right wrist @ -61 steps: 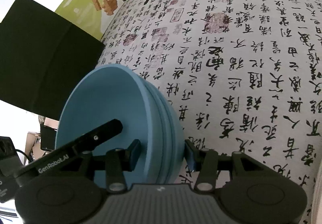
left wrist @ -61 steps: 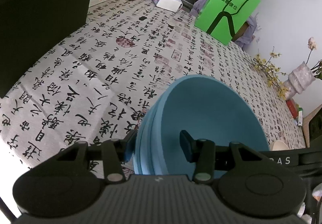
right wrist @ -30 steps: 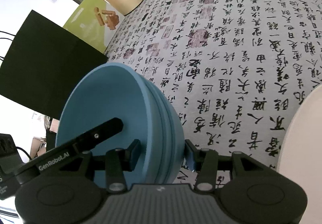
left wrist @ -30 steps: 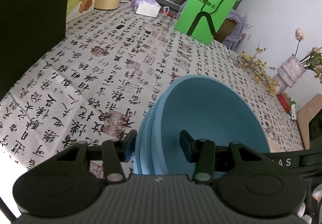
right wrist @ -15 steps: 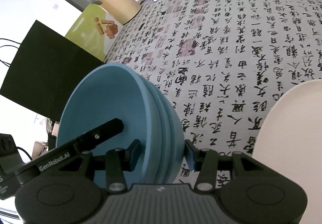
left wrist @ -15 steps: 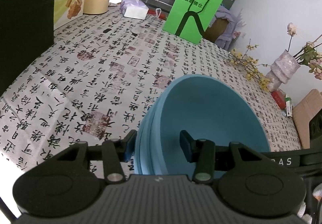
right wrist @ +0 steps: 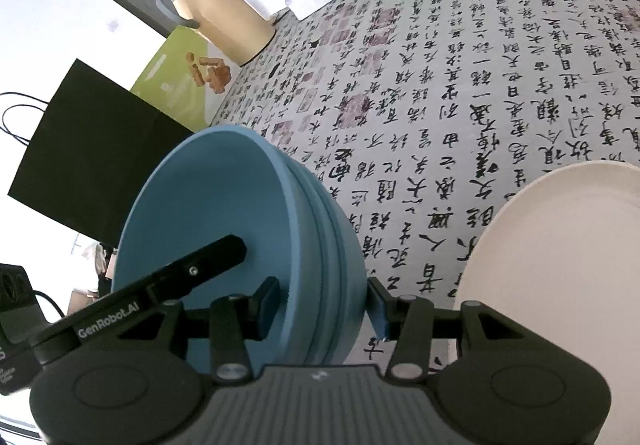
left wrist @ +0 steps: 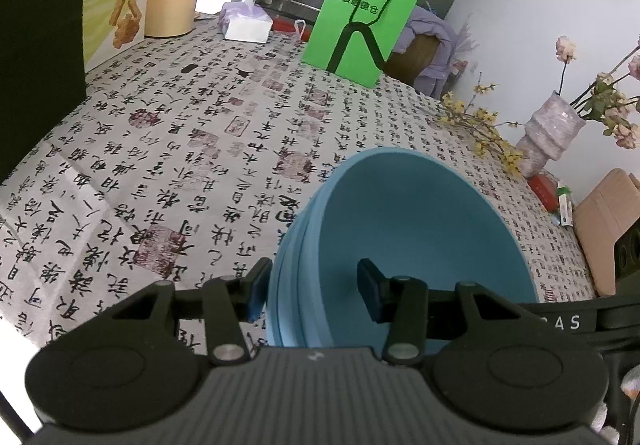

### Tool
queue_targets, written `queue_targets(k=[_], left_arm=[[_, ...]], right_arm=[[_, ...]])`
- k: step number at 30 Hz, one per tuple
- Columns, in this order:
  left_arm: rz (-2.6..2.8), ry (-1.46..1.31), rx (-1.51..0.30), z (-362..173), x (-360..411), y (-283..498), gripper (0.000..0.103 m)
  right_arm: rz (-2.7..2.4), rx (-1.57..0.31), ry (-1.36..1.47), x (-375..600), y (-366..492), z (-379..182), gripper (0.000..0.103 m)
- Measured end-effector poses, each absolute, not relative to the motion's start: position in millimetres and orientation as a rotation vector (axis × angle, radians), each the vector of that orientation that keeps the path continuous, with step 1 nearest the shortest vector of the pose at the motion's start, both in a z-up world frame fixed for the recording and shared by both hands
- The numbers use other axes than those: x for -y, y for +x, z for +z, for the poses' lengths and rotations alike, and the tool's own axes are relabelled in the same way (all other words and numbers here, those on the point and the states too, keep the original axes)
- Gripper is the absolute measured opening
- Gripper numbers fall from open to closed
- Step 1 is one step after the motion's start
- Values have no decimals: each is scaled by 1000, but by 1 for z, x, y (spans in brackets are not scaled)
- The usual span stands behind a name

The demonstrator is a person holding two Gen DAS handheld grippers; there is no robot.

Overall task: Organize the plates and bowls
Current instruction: 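Lift and carry the stacked blue bowls toward the cream plates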

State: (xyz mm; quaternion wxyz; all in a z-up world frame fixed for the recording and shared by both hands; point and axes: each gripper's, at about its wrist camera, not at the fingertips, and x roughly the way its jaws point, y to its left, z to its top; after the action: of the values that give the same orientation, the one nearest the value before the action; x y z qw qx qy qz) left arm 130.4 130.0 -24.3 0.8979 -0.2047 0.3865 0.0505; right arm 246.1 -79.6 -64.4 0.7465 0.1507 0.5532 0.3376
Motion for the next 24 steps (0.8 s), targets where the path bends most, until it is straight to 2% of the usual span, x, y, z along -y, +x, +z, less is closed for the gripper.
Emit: queue_targets(k=[24], left_arm=[[31, -370, -813, -21, -73, 149, 47]], right_arm=[[674, -1148, 390, 146, 244, -58, 47]])
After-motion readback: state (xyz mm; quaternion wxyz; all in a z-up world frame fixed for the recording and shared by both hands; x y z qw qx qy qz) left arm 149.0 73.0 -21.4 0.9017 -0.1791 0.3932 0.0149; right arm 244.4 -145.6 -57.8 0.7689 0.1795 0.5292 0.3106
